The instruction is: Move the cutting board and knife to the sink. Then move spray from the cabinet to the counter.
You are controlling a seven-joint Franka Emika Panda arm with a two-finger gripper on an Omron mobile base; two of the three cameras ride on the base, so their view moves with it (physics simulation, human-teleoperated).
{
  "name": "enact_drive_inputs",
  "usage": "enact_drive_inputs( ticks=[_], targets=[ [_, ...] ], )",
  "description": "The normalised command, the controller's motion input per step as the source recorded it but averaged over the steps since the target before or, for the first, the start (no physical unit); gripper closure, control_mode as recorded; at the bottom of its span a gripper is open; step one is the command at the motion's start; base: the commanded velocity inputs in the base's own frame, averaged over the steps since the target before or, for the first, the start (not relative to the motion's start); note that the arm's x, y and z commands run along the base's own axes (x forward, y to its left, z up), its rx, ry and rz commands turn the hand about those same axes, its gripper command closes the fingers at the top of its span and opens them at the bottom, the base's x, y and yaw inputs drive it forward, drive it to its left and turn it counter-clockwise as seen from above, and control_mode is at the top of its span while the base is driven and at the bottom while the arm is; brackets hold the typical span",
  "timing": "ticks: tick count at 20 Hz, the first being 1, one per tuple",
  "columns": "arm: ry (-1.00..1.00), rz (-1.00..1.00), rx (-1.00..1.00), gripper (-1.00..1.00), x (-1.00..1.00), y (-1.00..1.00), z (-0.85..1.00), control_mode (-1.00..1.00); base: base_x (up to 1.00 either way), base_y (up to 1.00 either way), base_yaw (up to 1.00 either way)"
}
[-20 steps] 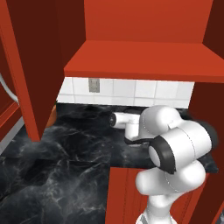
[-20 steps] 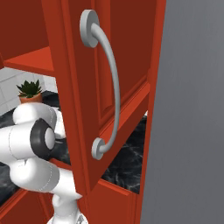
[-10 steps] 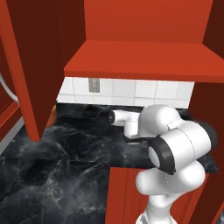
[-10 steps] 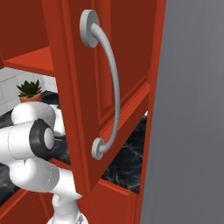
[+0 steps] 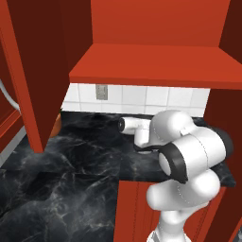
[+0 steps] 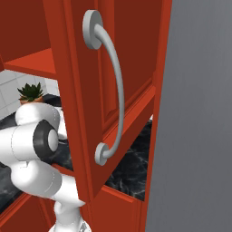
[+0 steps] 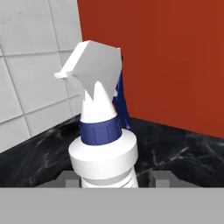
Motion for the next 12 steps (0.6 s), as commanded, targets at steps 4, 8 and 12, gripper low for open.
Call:
enact_drive_inputs(
  ticks=[4, 8, 12],
  targets=[
    [-0.28, -0.14, 0.01, 1.0, -0.01, 0.06, -0.75, -1.0, 0.0, 0.0, 0.0],
    [-0.33, -0.12, 0.01, 1.0, -0.11, 0.06, -0.72, -1.0, 0.0, 0.0, 0.0],
    [-0.38, -0.1, 0.01, 1.0, -0.13, 0.06, -0.71, -1.0, 0.0, 0.0, 0.0]
  ],
)
